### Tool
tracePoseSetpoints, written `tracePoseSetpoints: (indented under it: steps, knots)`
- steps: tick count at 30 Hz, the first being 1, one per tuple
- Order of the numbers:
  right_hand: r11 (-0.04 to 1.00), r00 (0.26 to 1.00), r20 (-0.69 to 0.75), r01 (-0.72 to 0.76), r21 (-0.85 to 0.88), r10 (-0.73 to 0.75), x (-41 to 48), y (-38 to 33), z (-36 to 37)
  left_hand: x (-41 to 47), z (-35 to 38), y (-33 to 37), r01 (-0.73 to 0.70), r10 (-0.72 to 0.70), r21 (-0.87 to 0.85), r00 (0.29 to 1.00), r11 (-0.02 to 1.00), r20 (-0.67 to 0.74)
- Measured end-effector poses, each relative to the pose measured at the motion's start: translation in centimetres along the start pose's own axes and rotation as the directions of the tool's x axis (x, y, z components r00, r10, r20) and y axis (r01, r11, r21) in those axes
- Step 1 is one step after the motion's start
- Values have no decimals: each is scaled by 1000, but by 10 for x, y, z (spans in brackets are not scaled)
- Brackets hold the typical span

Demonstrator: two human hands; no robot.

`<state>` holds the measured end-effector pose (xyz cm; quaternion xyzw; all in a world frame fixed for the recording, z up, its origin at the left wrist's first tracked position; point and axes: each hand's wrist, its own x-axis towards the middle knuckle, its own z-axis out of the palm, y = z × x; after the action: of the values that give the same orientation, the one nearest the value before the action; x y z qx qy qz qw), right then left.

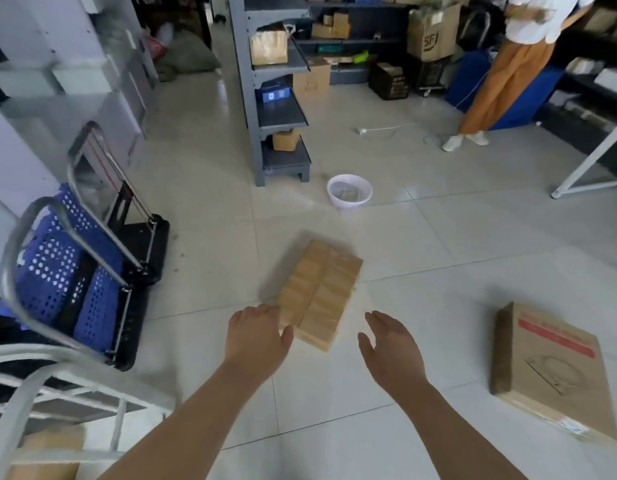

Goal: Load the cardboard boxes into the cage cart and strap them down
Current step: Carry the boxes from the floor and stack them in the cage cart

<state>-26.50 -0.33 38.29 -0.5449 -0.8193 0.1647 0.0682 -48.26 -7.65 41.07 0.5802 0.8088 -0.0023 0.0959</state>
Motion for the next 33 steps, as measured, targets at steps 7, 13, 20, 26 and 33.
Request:
tracePoseSetpoints:
  steps: [7, 13, 20, 26, 33]
  knots:
    - [993, 991, 57, -119, 5, 119, 90, 31, 34, 106, 37, -3, -75, 72, 39, 994, 996, 81]
    - [960, 956, 126, -273, 58, 264, 183, 51, 91, 221, 88, -30, -136, 121, 72, 976, 988, 180]
    - [919, 912, 196, -383, 90, 361, 276, 89, 205, 334, 195, -51, -161, 147, 44, 962, 986, 229]
    - [897, 884, 231, -434, 84, 406, 327, 139, 344, 409, 340, -71, -168, 145, 48, 940, 985, 309]
    - [876, 855, 274, -476, 75, 441, 356, 194, 511, 471, 518, -112, -146, 105, 62, 894, 987, 436]
